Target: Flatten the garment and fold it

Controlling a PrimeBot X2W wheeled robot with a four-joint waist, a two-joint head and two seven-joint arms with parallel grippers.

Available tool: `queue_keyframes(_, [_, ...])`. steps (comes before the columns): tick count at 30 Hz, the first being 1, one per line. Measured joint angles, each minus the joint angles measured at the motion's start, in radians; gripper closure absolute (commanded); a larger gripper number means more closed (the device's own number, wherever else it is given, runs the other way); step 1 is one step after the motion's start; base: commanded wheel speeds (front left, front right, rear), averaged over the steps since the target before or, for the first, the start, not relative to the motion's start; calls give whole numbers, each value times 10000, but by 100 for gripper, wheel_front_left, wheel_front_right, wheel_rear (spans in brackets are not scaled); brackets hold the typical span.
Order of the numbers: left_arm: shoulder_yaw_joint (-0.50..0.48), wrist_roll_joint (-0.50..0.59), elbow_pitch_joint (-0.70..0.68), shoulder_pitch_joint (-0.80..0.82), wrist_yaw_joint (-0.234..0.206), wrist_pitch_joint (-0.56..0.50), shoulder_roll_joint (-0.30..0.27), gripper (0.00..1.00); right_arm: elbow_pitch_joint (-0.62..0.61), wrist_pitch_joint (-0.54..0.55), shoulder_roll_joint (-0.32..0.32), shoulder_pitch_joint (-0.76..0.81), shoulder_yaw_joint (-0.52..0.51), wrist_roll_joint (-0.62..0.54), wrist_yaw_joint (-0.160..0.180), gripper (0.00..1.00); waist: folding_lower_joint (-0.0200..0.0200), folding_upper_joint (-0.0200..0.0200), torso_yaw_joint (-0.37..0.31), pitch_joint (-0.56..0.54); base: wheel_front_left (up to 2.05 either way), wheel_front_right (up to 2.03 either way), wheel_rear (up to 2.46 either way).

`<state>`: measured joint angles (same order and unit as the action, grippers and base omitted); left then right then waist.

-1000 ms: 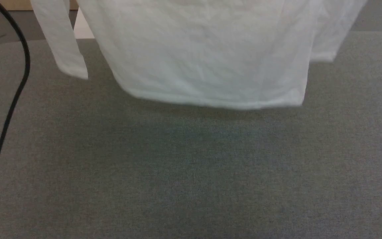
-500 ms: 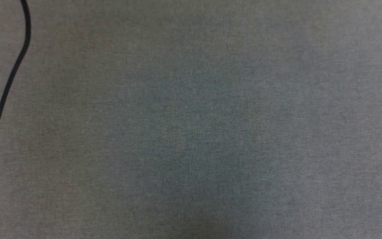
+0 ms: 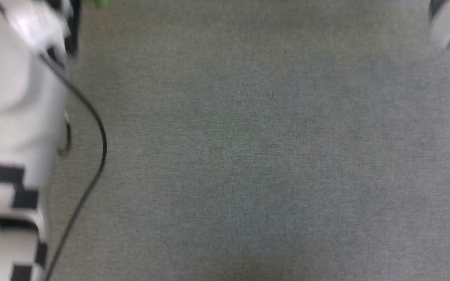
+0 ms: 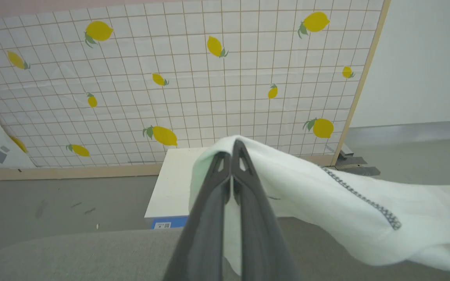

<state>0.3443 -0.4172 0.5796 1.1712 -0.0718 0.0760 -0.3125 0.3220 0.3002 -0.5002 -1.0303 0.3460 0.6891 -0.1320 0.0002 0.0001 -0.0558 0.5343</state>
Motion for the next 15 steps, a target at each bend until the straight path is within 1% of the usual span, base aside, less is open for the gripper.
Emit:
queue_keyframes(3, [-426,-642,-483,-1901,-151,301,8,100,-430,-500,2,1787,-186,378,0,100,-2,0,84,-496,0,0,0])
queue_keyframes(6, [-861,-1404,-1214,-4144,-401,372,75,100,-767,-940,-17,3545,-382,326,-2,100,-3,0,165,-1143,0,0,0])
queue_keyframes(7, [-936,-1592,-1509,-4952,-458,385,117,100,-836,-1080,63,4155,-556,336,-2,100,-3,0,183,-1399,0,0,0])
queue_keyframes(9, [-1062,-1990,-2148,-6510,-686,247,286,100,-1007,-1043,307,5386,-892,500,-2,100,-3,0,214,-1929,0,0,0])
queue_keyframes(12, [-988,-2343,-2918,-8438,-980,-267,322,100,-1313,-759,709,7057,-1446,842,-2,100,-3,0,267,-2655,0,0,0])
queue_keyframes(15, [-842,-2535,-3754,-9966,-1256,-872,288,100,-1812,-293,761,8480,-1960,646,-2,100,-4,0,334,-3339,0,0,0])
